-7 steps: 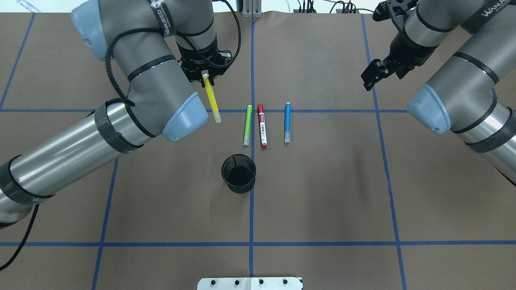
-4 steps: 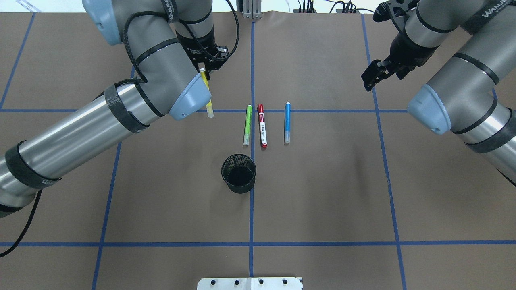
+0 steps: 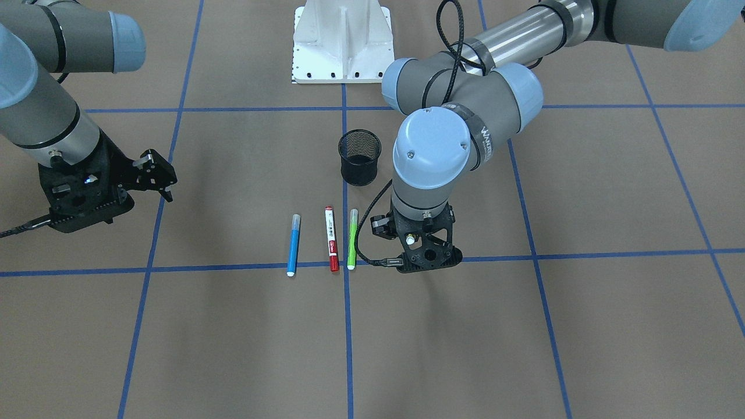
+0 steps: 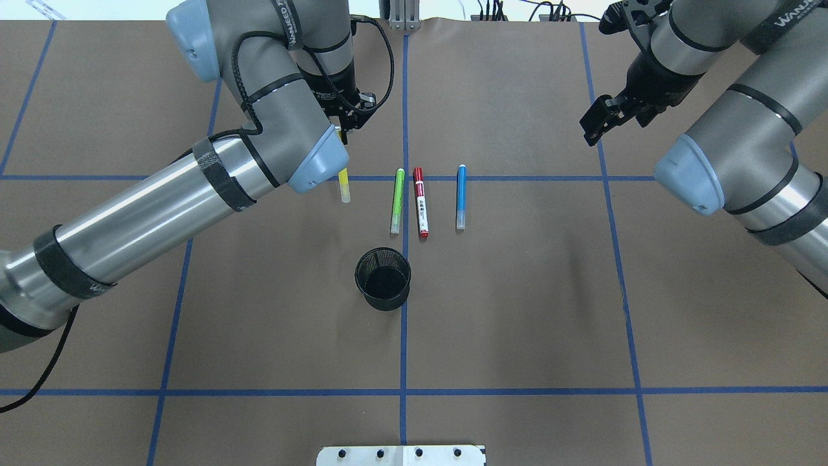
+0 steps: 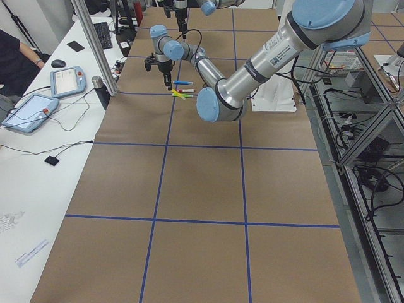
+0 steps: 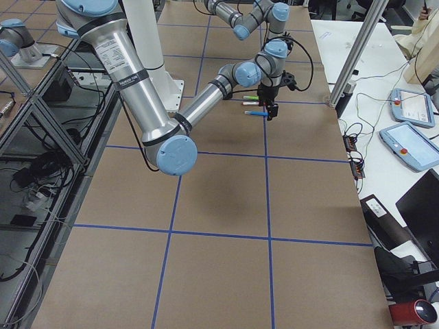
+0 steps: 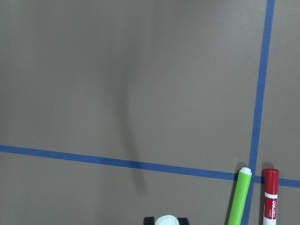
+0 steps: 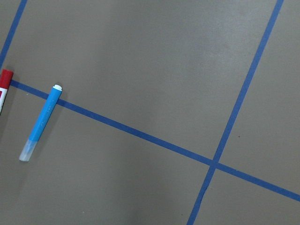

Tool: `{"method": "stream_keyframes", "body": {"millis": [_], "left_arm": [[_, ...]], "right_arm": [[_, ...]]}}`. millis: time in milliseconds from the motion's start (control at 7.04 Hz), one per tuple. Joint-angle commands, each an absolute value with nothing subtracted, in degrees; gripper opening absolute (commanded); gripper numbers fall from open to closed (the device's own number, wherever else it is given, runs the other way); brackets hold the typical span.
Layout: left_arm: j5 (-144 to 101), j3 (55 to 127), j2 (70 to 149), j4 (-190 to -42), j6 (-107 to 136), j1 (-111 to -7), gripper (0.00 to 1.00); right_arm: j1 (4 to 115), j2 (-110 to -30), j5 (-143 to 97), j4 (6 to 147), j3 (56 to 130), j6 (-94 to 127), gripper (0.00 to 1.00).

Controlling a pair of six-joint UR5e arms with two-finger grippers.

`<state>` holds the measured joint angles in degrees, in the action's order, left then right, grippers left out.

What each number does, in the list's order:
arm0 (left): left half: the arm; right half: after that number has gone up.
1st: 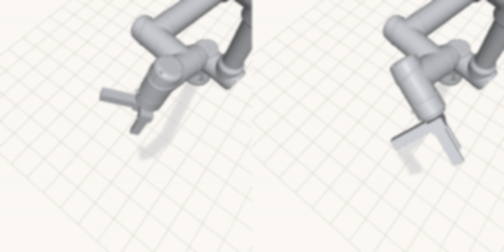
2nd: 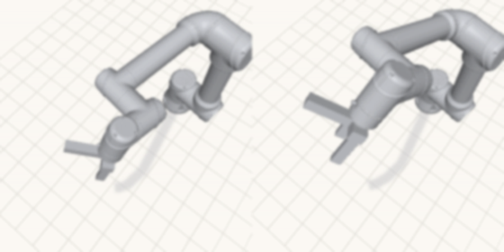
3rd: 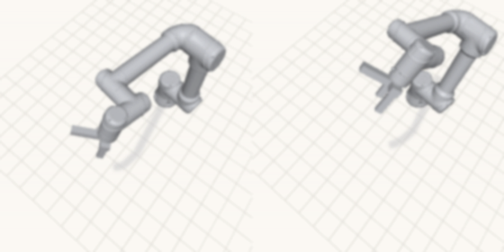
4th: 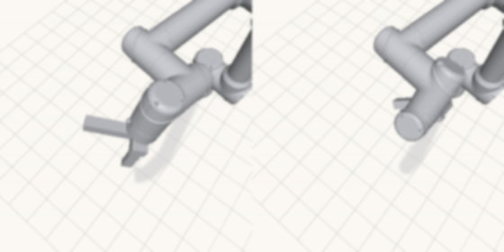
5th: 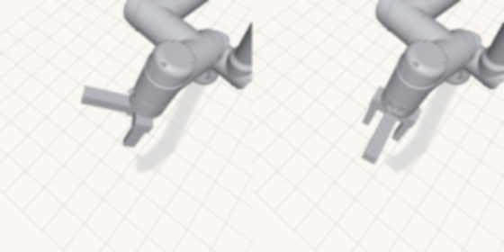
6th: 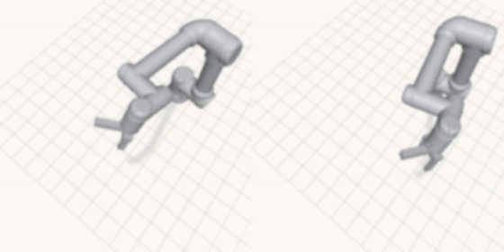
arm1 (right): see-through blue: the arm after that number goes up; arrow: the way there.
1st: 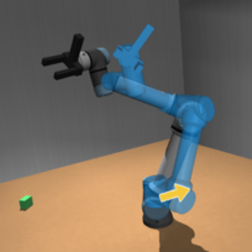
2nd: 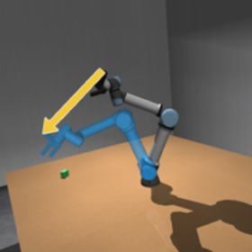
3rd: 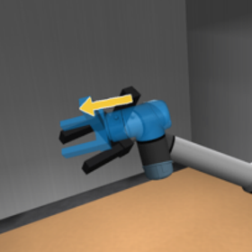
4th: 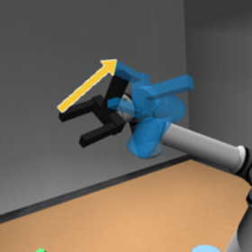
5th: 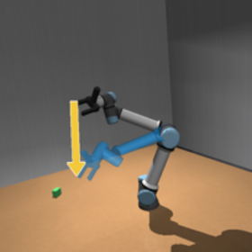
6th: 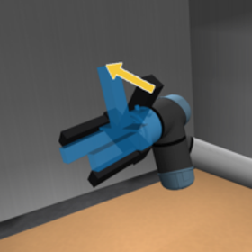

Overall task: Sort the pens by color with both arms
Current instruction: 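Lower the yellow highlighter beside the green highlighter and release it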

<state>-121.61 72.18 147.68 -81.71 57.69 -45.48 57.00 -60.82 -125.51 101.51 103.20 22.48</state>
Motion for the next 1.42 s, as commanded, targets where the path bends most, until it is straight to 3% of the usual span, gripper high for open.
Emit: {"method": "stream_keyframes", "body": {"millis": [0,568,1136,1278], "left_arm": [[-122.5,70.8,148.4,-82.2,57.6,-44.0,0.17],[-122.8,67.4,149.9,-82.3,57.6,-41.7,0.17],[-122.8,67.2,149.9,-82.4,57.6,-41.0,0.48],[-122.8,67.6,149.9,-82.4,57.6,-41.0,0.52]], "right_arm": [[57.2,-60.8,-125.5,101.5,103.2,22.5,0.99],[57.3,-60.8,-125.5,101.5,103.1,22.5,0.99],[57.7,-60.8,-125.6,101.5,102.8,22.4,0.99],[57.7,-60.7,-125.6,101.5,102.8,22.4,0.99]]}}
